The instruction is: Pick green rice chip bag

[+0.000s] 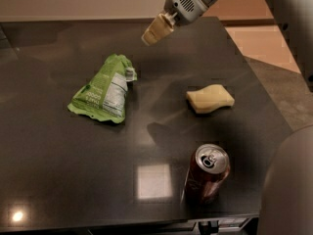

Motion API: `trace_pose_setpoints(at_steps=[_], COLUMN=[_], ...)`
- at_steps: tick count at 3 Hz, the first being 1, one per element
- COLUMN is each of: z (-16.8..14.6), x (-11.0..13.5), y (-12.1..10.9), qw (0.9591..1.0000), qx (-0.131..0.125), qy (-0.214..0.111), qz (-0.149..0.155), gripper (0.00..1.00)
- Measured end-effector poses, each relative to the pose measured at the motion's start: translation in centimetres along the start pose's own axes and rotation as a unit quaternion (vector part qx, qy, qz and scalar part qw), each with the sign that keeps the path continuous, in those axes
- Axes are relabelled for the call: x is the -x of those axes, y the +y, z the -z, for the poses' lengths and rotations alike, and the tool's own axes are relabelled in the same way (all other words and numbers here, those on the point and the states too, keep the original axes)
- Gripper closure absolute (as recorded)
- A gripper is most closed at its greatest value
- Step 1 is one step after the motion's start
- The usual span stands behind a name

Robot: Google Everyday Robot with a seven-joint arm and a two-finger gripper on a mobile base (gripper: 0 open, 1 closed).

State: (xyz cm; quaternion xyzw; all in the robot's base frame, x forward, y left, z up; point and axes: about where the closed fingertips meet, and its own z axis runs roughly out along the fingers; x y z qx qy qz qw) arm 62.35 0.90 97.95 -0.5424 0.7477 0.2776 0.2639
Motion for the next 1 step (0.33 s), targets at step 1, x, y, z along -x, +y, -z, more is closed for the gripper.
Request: trace_pose_setpoints(at_steps=[1], z=[-0.29], x=[0.12], y=[-0.05], qw=[1.0], qx=[0.001], qy=[-0.001], qz=[0.001], gripper=[0.58])
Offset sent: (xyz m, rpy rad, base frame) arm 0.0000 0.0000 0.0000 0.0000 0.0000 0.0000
